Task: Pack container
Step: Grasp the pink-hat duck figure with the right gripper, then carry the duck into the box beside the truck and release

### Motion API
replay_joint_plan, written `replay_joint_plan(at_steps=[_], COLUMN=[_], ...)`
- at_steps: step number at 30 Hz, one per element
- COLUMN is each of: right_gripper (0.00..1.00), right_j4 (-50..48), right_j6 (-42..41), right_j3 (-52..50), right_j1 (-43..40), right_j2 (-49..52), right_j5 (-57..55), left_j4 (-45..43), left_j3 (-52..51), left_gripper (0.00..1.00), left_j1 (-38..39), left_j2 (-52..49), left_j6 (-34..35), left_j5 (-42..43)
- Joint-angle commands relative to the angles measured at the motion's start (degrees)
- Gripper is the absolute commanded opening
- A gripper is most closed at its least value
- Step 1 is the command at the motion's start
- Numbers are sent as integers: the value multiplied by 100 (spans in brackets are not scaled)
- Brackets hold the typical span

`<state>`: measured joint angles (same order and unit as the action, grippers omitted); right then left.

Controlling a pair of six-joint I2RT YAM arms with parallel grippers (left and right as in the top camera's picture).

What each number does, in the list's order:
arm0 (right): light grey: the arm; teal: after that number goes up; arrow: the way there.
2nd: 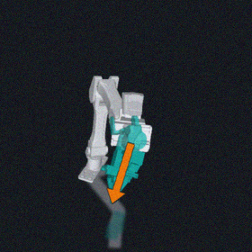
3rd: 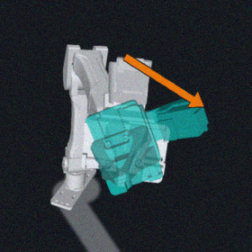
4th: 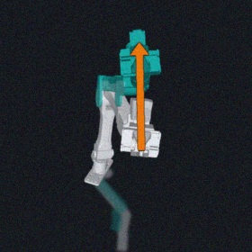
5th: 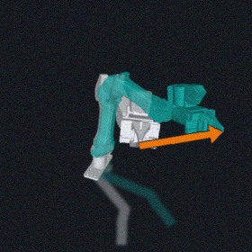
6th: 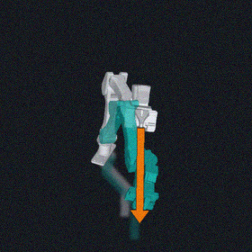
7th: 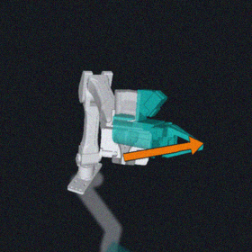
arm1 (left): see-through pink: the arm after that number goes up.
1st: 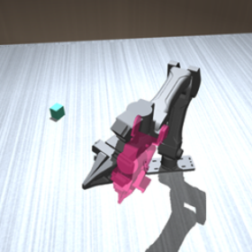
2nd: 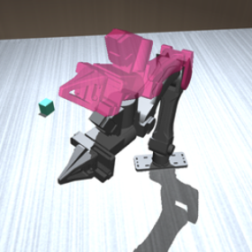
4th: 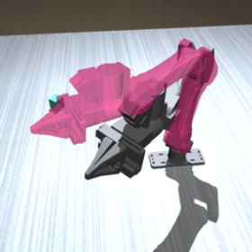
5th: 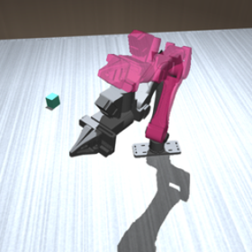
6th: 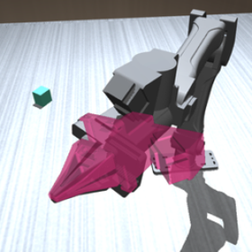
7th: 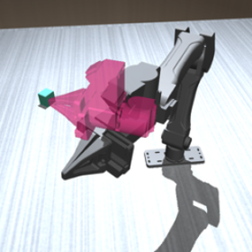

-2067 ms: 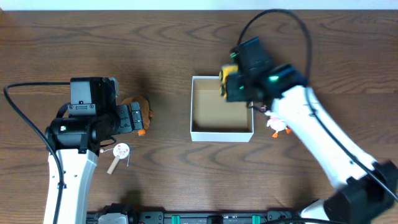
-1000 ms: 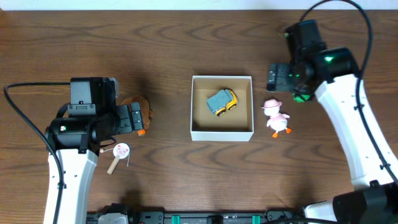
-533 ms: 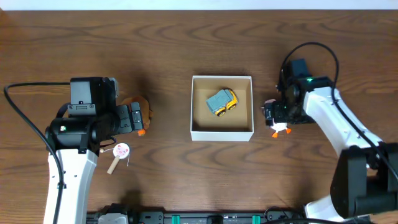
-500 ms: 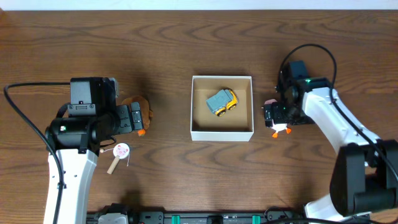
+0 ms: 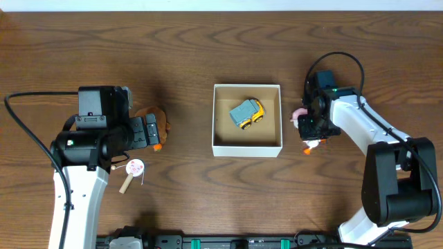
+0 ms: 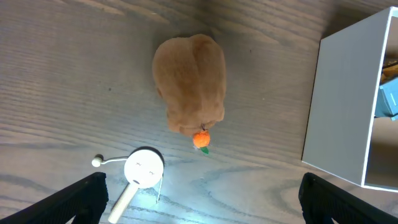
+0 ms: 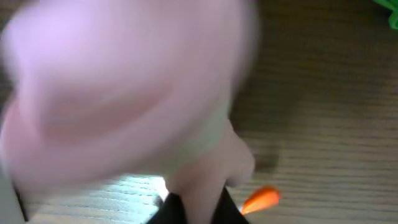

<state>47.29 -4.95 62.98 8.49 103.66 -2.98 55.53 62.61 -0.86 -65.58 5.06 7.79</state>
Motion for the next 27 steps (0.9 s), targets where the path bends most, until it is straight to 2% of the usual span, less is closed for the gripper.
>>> replay_joint_plan(at_steps=[1, 10, 17, 23, 27], right_gripper=[1, 1, 1, 1, 2], right_j4=[72, 693, 404, 212, 63], right_j6=[-179, -520, -1255, -2358, -2524], right_j3=[7, 1038, 1582, 1554, 1554], right_j1=[20, 136, 750, 1432, 1768], right_j2=[-9, -938, -1582, -1235, -678], right_j5=[-35, 79, 411, 317, 319], left_j4=[17, 17, 15, 15, 15], left_j3=[109, 111, 109, 109, 109], left_gripper=[98, 98, 98, 98, 98], left_j1=[-9, -9, -9, -9, -9], left_j2=[-26, -26, -26, -26, -26], left_j6=[-46, -46, -26, -26, -26], left_j5=[61, 61, 61, 61, 61])
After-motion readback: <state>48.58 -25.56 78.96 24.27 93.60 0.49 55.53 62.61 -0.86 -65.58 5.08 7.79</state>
